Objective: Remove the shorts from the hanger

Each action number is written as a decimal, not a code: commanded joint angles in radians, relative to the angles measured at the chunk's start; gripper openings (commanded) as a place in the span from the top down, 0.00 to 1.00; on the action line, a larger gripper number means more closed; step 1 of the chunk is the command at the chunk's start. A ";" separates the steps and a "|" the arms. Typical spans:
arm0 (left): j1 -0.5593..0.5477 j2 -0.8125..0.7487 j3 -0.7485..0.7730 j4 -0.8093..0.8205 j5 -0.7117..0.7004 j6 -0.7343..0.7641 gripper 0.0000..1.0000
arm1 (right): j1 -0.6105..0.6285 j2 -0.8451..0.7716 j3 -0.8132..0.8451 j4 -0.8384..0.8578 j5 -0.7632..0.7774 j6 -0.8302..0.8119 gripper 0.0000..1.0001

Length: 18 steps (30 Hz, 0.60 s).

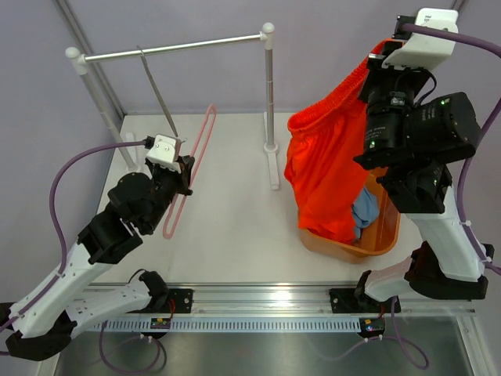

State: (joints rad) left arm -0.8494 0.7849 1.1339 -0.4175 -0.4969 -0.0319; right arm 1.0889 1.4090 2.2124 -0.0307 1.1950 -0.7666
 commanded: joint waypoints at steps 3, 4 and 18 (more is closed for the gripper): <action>0.003 -0.018 -0.005 0.065 0.003 0.012 1.00 | -0.151 -0.042 0.061 -0.271 -0.101 0.295 1.00; 0.001 -0.016 -0.006 0.065 0.003 0.012 1.00 | -0.191 -0.051 0.046 -0.328 -0.106 0.367 1.00; 0.003 -0.013 -0.014 0.065 0.004 0.009 1.00 | -0.233 -0.317 -0.394 -0.417 -0.044 0.645 1.00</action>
State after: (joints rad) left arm -0.8494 0.7807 1.1179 -0.4160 -0.4969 -0.0299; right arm 0.8654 1.0584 1.8629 -0.3897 1.1545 -0.2459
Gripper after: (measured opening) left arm 0.044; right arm 0.077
